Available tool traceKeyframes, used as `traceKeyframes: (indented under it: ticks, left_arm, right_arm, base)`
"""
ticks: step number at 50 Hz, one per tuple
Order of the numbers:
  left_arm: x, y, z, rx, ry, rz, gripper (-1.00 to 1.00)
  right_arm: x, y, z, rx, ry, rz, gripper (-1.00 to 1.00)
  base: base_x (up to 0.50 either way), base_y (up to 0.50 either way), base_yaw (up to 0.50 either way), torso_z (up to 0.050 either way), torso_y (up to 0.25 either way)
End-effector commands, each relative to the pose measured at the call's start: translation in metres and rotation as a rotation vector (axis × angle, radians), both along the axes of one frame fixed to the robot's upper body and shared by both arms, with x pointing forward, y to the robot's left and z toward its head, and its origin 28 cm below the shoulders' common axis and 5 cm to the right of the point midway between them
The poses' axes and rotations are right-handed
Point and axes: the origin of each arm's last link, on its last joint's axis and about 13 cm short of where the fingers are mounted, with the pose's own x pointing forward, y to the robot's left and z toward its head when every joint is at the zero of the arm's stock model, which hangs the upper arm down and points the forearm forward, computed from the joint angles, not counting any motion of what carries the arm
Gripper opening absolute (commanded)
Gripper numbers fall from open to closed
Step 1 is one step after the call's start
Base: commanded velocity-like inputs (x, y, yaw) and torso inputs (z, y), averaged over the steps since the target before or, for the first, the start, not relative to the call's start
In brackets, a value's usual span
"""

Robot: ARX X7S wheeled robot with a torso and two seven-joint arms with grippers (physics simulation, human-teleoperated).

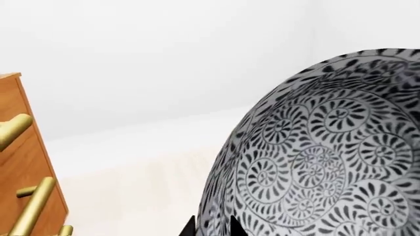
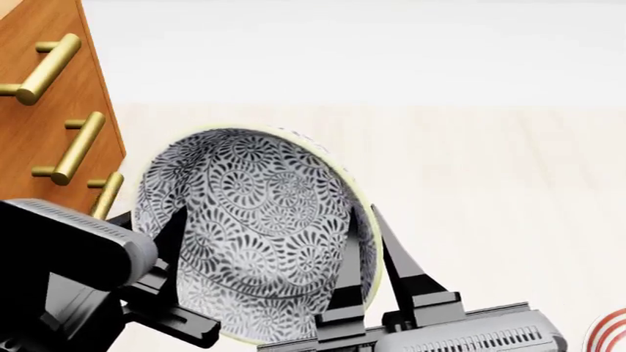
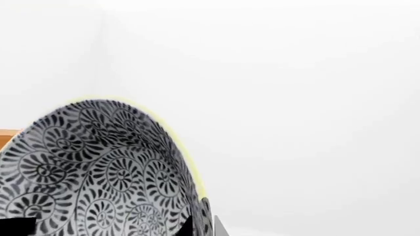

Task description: Put the bowl on top of the cabinet.

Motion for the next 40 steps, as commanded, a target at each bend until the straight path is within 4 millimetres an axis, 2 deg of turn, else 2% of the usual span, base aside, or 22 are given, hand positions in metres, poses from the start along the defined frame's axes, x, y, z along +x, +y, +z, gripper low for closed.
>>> traceKeyframes:
  ticks: [1,9,10,22,32,40]
  left_arm:
    - [0.005,-0.001,0.0,0.039,-0.015,-0.01,-1.0]
    - [0.002,-0.012,0.013,0.091,-0.042,-0.01,-1.0]
    - [0.0,-0.015,0.016,0.095,-0.049,-0.012,-1.0]
    - [0.001,-0.028,0.033,0.138,-0.096,0.006,-1.0]
    - [0.012,-0.036,0.041,0.149,-0.11,0.018,-1.0]
    - [0.022,-0.043,0.042,0.176,-0.124,0.009,-1.0]
  right_arm:
    - [0.003,-0.002,0.002,0.002,-0.016,-0.012,-1.0]
    - [0.004,-0.006,0.004,0.03,0.002,-0.024,-1.0]
    - [0.004,-0.007,0.004,0.033,0.001,-0.025,1.0]
    - [0.001,-0.016,0.003,0.055,0.013,-0.024,1.0]
    - [0.0,-0.024,0.001,0.082,0.016,-0.036,1.0]
    - [0.002,-0.035,-0.008,0.133,0.033,-0.058,1.0]
  base:
    - [0.0,0.0,0.0,0.0,0.0]
    - [0.0,0.0,0.0,0.0,0.0]
    - [0.0,0.0,0.0,0.0,0.0]
    - [0.0,0.0,0.0,0.0,0.001]
    - [0.0,0.0,0.0,0.0,0.0]
    - [0.0,0.0,0.0,0.0,0.001]
